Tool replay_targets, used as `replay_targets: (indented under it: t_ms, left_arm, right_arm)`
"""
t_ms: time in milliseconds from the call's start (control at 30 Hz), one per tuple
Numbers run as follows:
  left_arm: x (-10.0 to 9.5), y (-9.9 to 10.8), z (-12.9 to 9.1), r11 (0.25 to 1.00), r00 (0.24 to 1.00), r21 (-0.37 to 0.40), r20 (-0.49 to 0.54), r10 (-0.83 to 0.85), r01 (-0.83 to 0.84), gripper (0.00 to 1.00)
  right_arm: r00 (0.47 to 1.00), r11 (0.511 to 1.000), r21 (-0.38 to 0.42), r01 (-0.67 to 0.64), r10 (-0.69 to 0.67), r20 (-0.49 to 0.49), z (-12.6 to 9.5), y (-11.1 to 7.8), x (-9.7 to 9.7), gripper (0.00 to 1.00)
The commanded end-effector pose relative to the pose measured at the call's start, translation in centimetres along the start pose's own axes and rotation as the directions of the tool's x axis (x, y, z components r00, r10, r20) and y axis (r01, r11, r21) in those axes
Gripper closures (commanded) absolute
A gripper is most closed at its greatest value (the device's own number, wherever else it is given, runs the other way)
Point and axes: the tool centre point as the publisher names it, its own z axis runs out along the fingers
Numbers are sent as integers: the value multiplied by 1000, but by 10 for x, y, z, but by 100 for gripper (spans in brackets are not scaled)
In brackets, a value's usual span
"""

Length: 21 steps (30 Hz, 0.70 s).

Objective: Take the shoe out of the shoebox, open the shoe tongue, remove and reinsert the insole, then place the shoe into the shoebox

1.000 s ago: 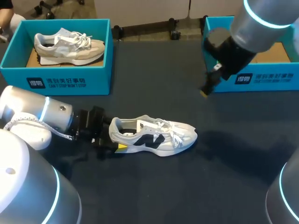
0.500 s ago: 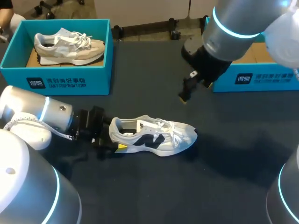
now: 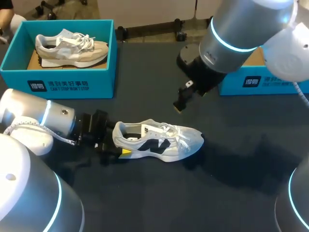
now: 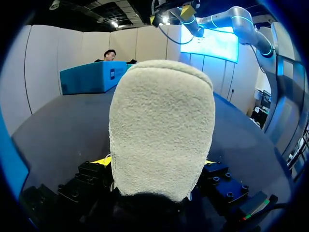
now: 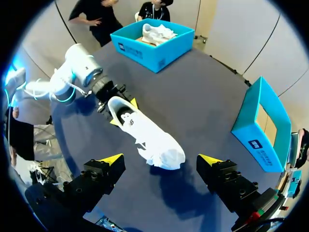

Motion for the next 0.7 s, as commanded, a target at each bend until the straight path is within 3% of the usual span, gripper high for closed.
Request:
replay_targets:
  t_ms: [33,333,400,467,700]
  left_arm:
    - [0,0,-1,1000,1000,-4,0,-1,1,100]
    - [0,0,-1,1000,1000,-4,0,-1,1,100]
    - [0,0,-1,1000,1000,-4,0,-1,1,100]
    - [0,0,-1,1000,1000,-4,0,-1,1,100]
    - [0,0,-1,1000,1000,-4,0,-1,1,100]
  right_arm:
    - [1000,1000,-2,-1,1,-1,1,0,0,0]
    - [1000,1000,-2,-1,1,-1,1,0,0,0]
    - [995,995,13,-95,95,23,1,6,5,0]
    - [979,979,-27,-200,201,30,1,11,9,0]
    - [919,925,-74,-373,379,106,-6,31,28,0]
